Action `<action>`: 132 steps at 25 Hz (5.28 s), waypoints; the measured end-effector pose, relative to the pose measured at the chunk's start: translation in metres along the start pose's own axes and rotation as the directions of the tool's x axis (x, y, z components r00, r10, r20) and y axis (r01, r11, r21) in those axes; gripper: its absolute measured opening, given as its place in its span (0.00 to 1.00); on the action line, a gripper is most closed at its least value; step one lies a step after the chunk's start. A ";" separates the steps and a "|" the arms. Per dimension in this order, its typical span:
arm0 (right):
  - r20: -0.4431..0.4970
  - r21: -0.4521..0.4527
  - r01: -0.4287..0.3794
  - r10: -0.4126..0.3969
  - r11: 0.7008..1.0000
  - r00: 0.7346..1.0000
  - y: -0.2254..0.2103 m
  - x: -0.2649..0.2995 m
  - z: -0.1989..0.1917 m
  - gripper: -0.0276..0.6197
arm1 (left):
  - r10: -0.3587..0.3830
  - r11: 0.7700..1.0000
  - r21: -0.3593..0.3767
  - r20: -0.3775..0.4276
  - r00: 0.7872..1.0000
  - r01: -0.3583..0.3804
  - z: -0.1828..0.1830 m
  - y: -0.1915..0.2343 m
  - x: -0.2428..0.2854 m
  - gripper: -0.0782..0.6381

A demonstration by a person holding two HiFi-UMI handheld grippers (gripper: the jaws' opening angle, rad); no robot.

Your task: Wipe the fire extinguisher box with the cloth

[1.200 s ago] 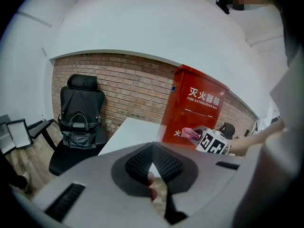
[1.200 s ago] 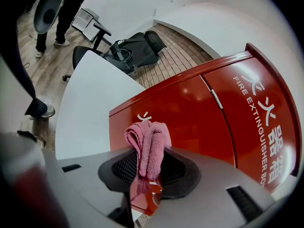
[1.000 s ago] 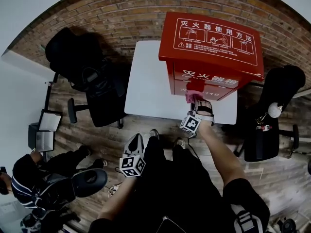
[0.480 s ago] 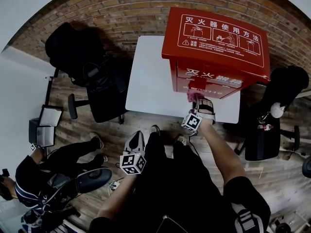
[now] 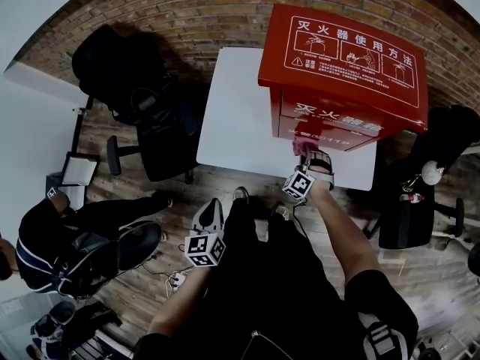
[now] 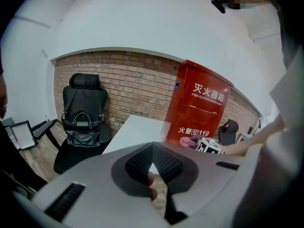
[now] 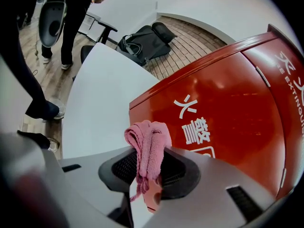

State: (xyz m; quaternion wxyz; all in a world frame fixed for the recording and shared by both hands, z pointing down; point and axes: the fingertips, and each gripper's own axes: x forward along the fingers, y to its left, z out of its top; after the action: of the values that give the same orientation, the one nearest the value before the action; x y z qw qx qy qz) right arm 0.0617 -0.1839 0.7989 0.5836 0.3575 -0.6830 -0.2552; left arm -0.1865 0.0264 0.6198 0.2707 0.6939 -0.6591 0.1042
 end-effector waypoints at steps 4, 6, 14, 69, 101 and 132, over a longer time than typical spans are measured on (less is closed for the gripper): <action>-0.009 0.001 -0.022 0.022 1.000 1.000 0.009 0.008 -0.001 0.22 | 0.008 1.000 0.002 -0.001 1.000 -0.008 0.000 0.002 0.000 0.13; -0.012 0.002 -0.031 0.031 1.000 0.999 0.014 0.012 -0.001 0.22 | 0.012 1.000 0.003 -0.002 1.000 -0.012 -0.001 0.002 0.000 0.13; -0.039 -0.025 -0.070 0.069 0.997 0.997 0.032 0.026 -0.004 0.22 | 0.034 0.999 -0.001 -0.001 0.999 -0.034 0.000 0.009 -0.001 0.13; -0.117 -0.024 -0.131 0.127 0.991 0.985 0.057 0.044 -0.087 0.22 | -0.044 0.996 0.086 0.085 0.995 0.036 0.044 -0.030 0.026 0.13; -0.051 -0.012 0.055 -0.056 0.998 0.997 -0.024 -0.013 -0.064 0.22 | -0.219 0.949 0.275 0.214 0.952 0.156 0.111 -0.099 0.042 0.13; -0.009 0.006 0.230 -0.230 0.973 0.973 -0.129 -0.095 -0.030 0.23 | -0.223 0.944 0.280 0.163 0.961 0.172 0.100 -0.106 0.034 0.13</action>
State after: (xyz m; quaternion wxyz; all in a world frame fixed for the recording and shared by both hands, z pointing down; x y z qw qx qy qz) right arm 0.1218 -0.1862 0.6478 0.5517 0.4374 -0.6354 -0.3172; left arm -0.1015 -0.0557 0.5279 0.1203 0.7932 -0.5893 0.0956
